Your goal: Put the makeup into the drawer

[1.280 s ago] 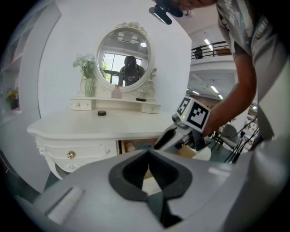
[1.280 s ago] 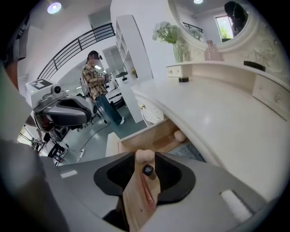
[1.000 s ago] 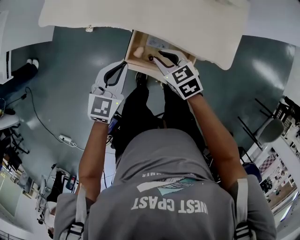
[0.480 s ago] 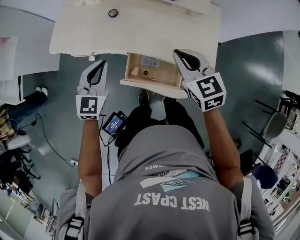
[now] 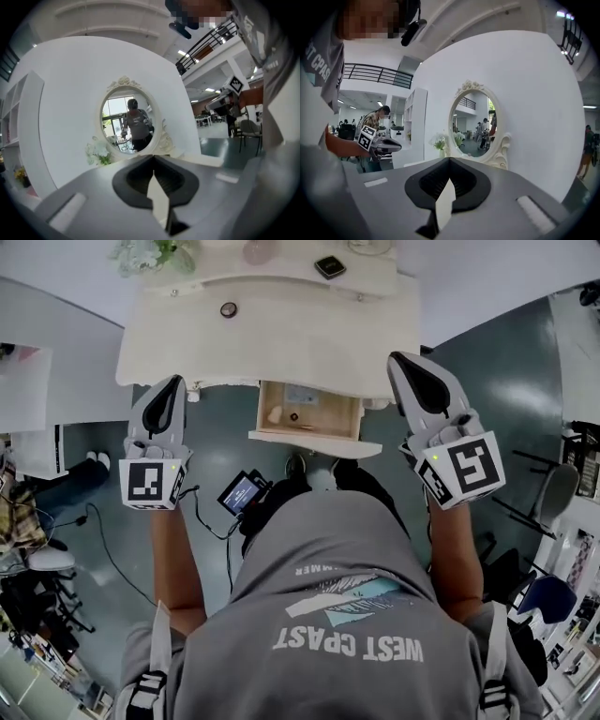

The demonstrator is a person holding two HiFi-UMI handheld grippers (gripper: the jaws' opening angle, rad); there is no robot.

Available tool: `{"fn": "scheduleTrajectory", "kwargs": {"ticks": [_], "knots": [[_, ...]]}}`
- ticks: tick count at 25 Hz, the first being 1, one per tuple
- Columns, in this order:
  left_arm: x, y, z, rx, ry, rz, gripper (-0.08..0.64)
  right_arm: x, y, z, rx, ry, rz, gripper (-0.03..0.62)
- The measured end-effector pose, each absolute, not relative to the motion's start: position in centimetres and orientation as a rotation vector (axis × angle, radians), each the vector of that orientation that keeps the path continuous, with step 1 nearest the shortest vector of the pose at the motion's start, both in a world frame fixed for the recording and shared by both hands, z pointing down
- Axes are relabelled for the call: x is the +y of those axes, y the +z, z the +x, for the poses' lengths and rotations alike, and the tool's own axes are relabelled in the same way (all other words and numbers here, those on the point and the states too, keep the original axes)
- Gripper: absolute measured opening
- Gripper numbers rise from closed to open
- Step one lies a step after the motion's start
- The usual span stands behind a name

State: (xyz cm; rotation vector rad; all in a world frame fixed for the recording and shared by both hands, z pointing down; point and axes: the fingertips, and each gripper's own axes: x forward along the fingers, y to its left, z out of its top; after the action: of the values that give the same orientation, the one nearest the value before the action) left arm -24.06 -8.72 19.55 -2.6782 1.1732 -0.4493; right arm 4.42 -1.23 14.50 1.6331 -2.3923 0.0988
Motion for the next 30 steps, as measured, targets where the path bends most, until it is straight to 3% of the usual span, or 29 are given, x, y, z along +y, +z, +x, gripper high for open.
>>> {"fn": "scheduleTrajectory", "kwargs": {"ticks": [12, 30], "knots": [[-5.2, 9.2, -17.0, 0.838, -0.289, -2.77, 0.002, 1.0, 7.1, 5.1, -2.362, 0.005, 1.724, -0.001], [-4.0, 9.1, -15.5, 0.759, -0.293, -2.793, 0.002, 3.5, 7.6, 6.8, -2.274, 0.025, 1.792, 0.0]]}}
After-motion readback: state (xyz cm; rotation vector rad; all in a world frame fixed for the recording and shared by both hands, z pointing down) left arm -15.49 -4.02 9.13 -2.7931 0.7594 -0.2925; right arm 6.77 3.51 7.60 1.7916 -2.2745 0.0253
